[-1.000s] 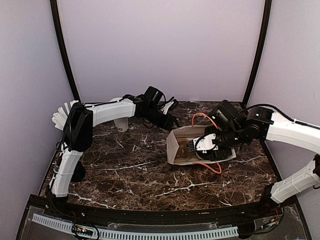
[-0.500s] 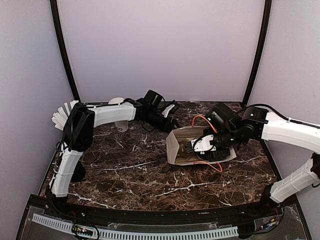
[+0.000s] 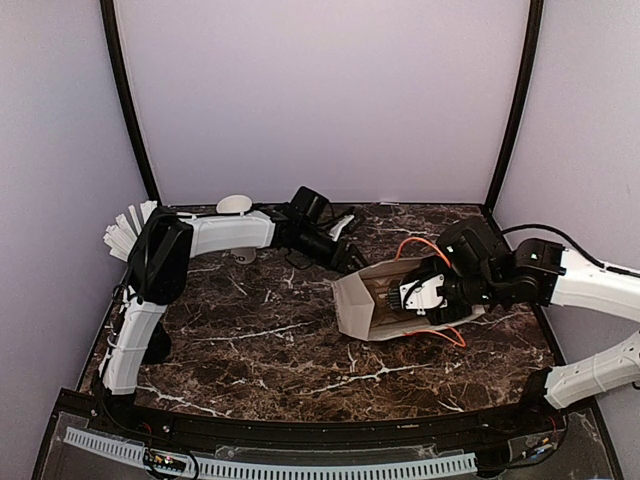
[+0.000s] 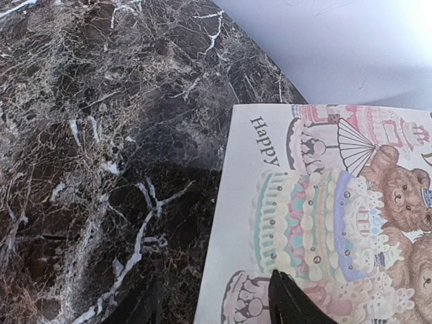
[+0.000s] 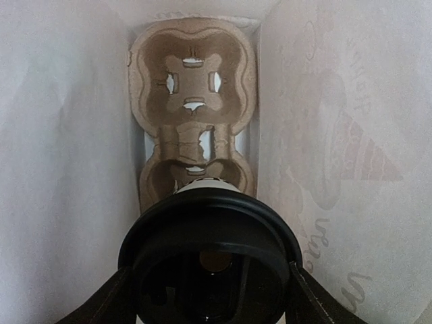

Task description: Pack the takeout coffee

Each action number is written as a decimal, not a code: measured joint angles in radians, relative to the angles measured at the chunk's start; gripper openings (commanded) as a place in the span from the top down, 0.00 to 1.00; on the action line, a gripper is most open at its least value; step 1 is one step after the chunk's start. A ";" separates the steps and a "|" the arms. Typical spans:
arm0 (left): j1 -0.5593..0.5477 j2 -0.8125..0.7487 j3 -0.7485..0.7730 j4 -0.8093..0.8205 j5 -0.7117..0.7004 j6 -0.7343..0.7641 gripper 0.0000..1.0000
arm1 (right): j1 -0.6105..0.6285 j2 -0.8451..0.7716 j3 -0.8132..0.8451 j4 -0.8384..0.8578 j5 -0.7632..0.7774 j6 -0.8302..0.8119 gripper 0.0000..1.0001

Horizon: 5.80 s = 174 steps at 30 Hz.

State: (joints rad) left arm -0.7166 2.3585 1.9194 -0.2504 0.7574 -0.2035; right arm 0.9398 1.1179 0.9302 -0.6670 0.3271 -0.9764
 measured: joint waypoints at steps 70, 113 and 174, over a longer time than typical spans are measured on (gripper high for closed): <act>0.180 -0.314 -0.150 -0.074 -0.053 0.006 0.37 | -0.437 0.949 1.045 -0.294 -0.437 -0.124 0.46; 0.180 -0.483 -0.362 -0.088 -0.104 0.014 0.37 | -0.278 0.896 1.022 -0.673 -0.428 -0.186 0.47; 0.180 -0.636 -0.387 -0.073 -0.101 0.056 0.36 | -0.151 0.809 0.764 -0.328 -0.392 0.294 0.31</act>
State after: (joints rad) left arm -0.5365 1.7229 1.5326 -0.3233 0.6559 -0.1471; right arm 0.7891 1.9270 1.6939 -0.9947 -0.0650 -0.6823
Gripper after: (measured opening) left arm 0.639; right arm 0.696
